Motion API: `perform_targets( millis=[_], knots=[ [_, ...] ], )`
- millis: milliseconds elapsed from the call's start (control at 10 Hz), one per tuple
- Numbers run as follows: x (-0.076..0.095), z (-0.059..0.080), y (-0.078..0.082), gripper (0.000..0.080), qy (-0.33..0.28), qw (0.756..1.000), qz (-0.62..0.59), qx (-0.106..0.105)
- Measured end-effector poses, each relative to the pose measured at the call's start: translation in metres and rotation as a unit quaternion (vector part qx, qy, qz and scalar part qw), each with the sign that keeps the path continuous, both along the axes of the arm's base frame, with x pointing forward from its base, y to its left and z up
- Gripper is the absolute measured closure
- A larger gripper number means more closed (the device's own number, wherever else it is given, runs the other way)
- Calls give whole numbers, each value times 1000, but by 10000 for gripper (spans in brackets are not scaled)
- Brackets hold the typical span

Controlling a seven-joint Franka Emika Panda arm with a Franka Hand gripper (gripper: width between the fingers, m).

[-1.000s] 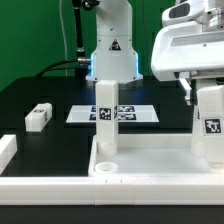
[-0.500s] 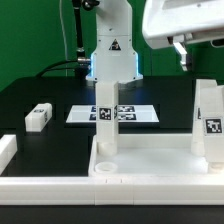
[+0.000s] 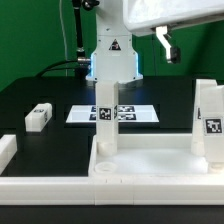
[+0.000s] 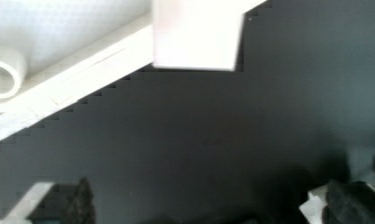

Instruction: Assemble desk

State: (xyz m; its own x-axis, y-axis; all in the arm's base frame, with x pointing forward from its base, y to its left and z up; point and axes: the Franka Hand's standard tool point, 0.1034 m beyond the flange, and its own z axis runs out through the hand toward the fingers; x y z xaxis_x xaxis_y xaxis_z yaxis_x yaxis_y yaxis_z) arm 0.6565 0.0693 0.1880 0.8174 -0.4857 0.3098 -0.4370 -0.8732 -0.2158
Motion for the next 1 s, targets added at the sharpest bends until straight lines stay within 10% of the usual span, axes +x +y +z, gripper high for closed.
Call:
perform_targets(
  millis=[1000],
  knots=[
    [-17, -36, 4, 151, 65, 996, -4, 53]
  ],
)
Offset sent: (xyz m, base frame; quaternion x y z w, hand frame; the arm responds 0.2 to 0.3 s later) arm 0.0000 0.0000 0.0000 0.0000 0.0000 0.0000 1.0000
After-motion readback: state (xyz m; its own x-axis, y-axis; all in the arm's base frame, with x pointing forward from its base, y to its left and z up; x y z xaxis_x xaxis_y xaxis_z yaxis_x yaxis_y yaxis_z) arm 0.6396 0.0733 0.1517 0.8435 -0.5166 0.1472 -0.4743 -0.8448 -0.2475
